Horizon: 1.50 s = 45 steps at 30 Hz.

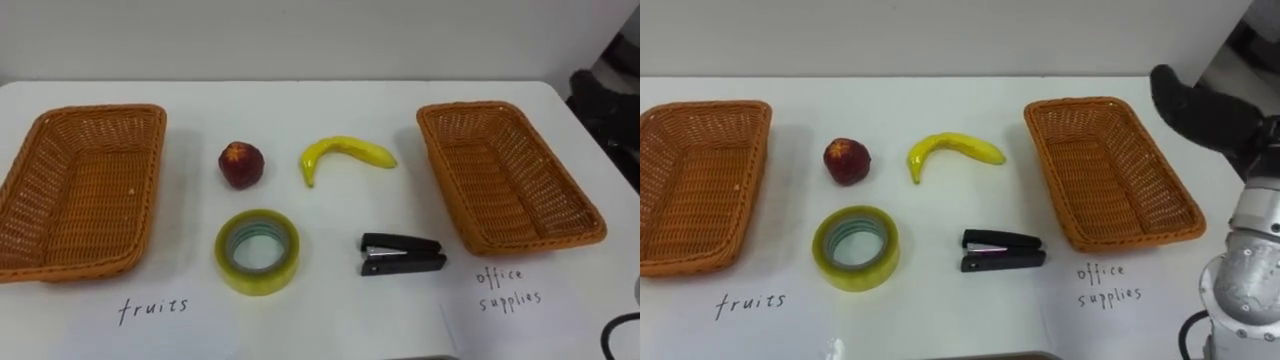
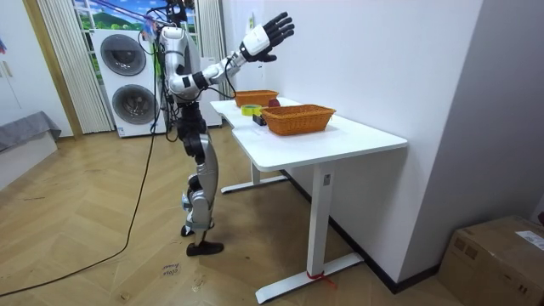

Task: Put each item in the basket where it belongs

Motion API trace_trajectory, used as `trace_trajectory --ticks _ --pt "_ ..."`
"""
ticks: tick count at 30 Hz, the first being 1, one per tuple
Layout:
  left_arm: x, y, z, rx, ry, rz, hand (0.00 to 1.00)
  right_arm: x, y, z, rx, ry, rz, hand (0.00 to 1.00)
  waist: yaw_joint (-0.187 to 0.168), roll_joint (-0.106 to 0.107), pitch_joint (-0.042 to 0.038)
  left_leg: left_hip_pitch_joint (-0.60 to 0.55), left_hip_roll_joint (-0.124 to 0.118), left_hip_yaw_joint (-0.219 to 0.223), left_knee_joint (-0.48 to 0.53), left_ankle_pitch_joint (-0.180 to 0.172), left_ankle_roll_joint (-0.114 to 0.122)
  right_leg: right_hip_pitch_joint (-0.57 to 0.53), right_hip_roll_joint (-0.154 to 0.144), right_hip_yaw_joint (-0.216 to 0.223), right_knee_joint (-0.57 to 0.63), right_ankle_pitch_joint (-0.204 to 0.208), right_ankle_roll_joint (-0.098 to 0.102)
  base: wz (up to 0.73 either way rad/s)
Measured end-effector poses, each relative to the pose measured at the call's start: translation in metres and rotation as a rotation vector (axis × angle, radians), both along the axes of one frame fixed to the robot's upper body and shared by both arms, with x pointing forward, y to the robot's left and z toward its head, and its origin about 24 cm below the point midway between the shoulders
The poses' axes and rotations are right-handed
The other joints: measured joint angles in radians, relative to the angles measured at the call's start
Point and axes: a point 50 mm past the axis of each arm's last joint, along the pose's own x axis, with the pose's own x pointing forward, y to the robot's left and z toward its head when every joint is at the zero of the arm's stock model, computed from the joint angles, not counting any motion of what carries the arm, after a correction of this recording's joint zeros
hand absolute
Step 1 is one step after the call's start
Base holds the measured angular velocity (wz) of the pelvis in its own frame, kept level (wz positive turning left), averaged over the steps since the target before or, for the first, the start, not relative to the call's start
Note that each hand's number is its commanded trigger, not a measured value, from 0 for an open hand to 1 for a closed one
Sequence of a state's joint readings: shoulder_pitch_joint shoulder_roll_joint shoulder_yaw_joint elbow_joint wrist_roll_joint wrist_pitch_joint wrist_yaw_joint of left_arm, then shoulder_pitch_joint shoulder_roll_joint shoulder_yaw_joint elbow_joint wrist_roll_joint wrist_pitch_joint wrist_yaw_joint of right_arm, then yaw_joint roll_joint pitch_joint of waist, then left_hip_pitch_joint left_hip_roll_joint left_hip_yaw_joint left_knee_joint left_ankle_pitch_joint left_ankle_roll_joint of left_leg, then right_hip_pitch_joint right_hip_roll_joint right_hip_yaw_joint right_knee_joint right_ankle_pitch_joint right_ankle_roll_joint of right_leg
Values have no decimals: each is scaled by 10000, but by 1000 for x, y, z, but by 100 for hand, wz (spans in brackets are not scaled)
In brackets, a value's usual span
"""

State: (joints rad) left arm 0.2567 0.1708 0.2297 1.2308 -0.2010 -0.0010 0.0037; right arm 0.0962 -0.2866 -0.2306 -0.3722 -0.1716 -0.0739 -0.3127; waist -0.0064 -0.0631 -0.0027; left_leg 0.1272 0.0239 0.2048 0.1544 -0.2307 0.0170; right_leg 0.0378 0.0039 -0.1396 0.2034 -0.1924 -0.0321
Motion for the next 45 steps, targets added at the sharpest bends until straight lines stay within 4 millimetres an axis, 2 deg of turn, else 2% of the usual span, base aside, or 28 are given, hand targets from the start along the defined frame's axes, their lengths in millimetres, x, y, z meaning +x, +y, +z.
trace_trajectory --ticks 6,11,19,24,45 --pt "2 -1 0 -223 -117 -201 0 4 6 -4 -373 814 919 0 117 -101 30 -29 9 -29 52 -1 1 70 -24 -5 -16 9 12 2" --pt "5 0 0 -212 -173 -294 0 8 7 -11 -756 1590 1469 0 127 -95 60 54 24 -54 64 -3 2 256 -11 -22 -192 88 27 2" --pt "16 4 1 28 -488 -358 0 14 11 -30 -960 3409 2383 0 136 -90 36 37 15 -168 -10 -9 20 302 1 -34 -173 158 39 1" --pt "16 4 1 23 -475 -347 0 14 12 -33 -1109 3782 2628 0 147 -123 8 36 14 -170 -16 -9 21 304 0 -40 -174 161 43 0" --pt "16 3 1 -183 -700 390 0 17 19 -50 -1984 5560 3210 0 147 -90 -1 28 11 -280 -18 -12 23 356 -31 -270 -187 173 36 1"
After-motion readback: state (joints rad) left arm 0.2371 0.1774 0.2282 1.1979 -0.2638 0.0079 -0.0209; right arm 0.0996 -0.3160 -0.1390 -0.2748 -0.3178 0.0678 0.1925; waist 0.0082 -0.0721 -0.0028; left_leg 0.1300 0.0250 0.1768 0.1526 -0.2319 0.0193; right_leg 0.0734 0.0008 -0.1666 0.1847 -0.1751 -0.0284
